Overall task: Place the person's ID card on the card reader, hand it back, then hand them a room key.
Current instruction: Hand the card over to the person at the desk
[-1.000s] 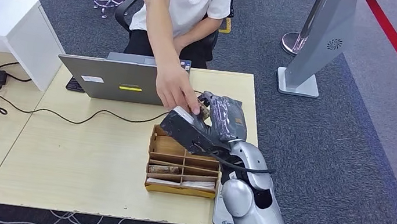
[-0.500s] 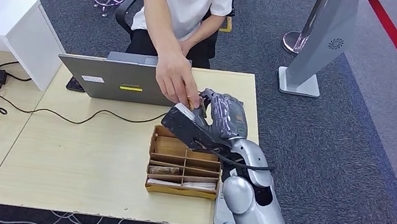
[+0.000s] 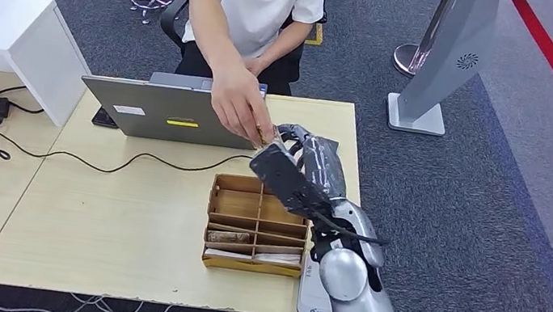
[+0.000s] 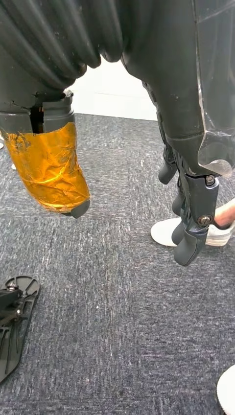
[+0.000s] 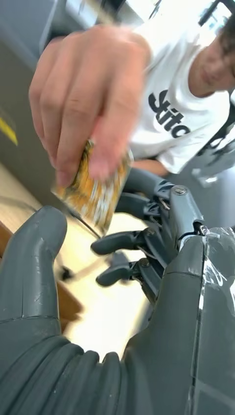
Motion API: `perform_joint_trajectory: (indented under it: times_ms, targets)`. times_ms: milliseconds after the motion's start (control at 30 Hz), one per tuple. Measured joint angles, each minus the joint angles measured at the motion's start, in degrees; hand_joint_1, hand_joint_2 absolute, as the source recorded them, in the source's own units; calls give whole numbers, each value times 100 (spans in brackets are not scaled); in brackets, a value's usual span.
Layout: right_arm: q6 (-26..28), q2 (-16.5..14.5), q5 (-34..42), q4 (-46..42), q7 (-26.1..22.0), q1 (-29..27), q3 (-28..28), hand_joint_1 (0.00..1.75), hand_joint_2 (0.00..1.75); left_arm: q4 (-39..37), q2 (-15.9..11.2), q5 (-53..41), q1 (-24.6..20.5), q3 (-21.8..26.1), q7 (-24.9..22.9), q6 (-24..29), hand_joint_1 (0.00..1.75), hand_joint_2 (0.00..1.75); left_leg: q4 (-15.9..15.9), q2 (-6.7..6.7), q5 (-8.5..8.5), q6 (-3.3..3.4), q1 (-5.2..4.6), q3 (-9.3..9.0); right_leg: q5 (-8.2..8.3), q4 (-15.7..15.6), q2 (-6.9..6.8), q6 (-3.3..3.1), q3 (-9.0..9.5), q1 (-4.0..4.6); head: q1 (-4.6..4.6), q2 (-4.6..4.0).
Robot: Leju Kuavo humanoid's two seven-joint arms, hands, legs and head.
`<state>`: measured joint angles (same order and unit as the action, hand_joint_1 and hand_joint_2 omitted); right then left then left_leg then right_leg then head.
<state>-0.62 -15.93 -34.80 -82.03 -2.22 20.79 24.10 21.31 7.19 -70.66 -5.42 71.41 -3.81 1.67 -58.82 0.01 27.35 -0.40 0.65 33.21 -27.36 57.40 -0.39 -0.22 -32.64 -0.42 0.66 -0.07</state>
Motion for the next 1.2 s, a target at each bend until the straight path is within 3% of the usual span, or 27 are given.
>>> perform_joint_trajectory:
  times_ms: [67, 100, 133, 200, 267, 500, 733, 833, 867, 967, 1000, 1100, 1167, 1200]
  targets:
    - [96, -17, 757, -149, -38, -163, -262, 0, 175, 0, -1, 36, 7, 0, -2, 13, 0, 175, 0, -9, 0, 0, 0, 1, -1, 0, -10, 1, 3, 0, 0, 0]
    - [63, -30, 1506, -315, -104, -350, -706, 0, 175, 0, -4, 82, 21, 3, -4, 22, 0, 175, 0, -15, 0, 1, 0, 3, -2, -1, -16, 2, 5, 0, 1, 0]
    - [-49, -53, 2469, -488, -210, -629, -1454, 0, 175, 0, -18, 151, 35, 10, -6, 37, 0, 175, -1, -21, 1, 2, -1, 4, -2, -2, -22, 3, 7, -1, 1, 0]
    - [-529, 8, 4186, -381, -680, -1238, -3551, 0, 175, 0, -44, 319, 76, 71, -15, 73, 0, 175, -3, -28, 6, 7, -2, 4, -4, -8, -29, 8, 12, -1, 1, 0]
    - [-865, 215, 4913, 228, -1187, -1614, -5097, 0, 175, 0, -51, 438, 101, 145, -21, 107, 0, 175, -5, -32, 15, 15, -2, 1, -8, -14, -35, 14, 18, -2, 1, 0]
    - [-1223, 1084, 4008, 2715, -2086, -2010, -7475, 0, 175, 0, -27, 555, 140, 289, -4, 133, 0, 175, -6, -50, 33, 26, -4, 0, -26, -20, -46, 39, 36, -4, 1, 0]
    - [-1207, 1260, 3637, 3579, -1955, -2004, -8442, 0, 175, 0, -23, 571, 106, 306, -2, 133, 0, 175, -5, -16, 42, 27, -3, -17, -27, -18, -13, 39, 36, -4, -1, 0]
    - [-637, 1299, 3181, 3795, -1669, -1986, -8597, 0, 175, 0, -14, 572, 105, 306, 17, 127, 0, 175, -5, -12, 42, 27, -3, -21, -27, -17, -11, 39, 39, -4, 0, 0]
    - [-271, 1325, 2834, 3949, -1485, -1974, -8621, 43, 175, 0, -8, 573, 105, 306, 37, 114, 1, 175, -5, -11, 42, 27, -3, -22, -27, -17, -11, 39, 40, -3, 1, 0]
    - [592, 1469, 1502, 4715, -484, -1951, -8570, 174, 175, 1, 2, 555, 113, 306, 120, 14, 132, 175, -4, -12, 42, 27, -3, -21, -28, -17, -13, 39, 45, 1, 2, 0]
    - [581, 1507, 1185, 5002, -3, -1951, -8526, 175, 175, 1, -2, 539, 118, 306, 152, -44, 175, 175, -4, -11, 42, 27, -2, -21, -27, -17, -11, 39, 45, 3, 1, 0]
    - [55, 1512, 938, 5756, 1364, -1946, -8440, 175, 175, 2, -39, 489, 126, 306, 252, -255, 175, 175, -4, -7, 43, 27, -3, -23, -28, -17, -8, 39, 44, 3, -1, 0]
    - [-69, 1473, 967, 6109, 1699, -1937, -8430, 175, 175, 2, -67, 475, 131, 306, 295, -333, 175, 175, -4, -8, 43, 27, -3, -23, -28, -17, -10, 39, 44, 2, -2, 0]
    - [-44, 1464, 981, 6215, 1615, -1933, -8427, 175, 175, 2, -79, 471, 134, 306, 305, -344, 175, 175, -4, -8, 42, 27, -3, -22, -28, -17, -10, 39, 44, 2, -4, 0]
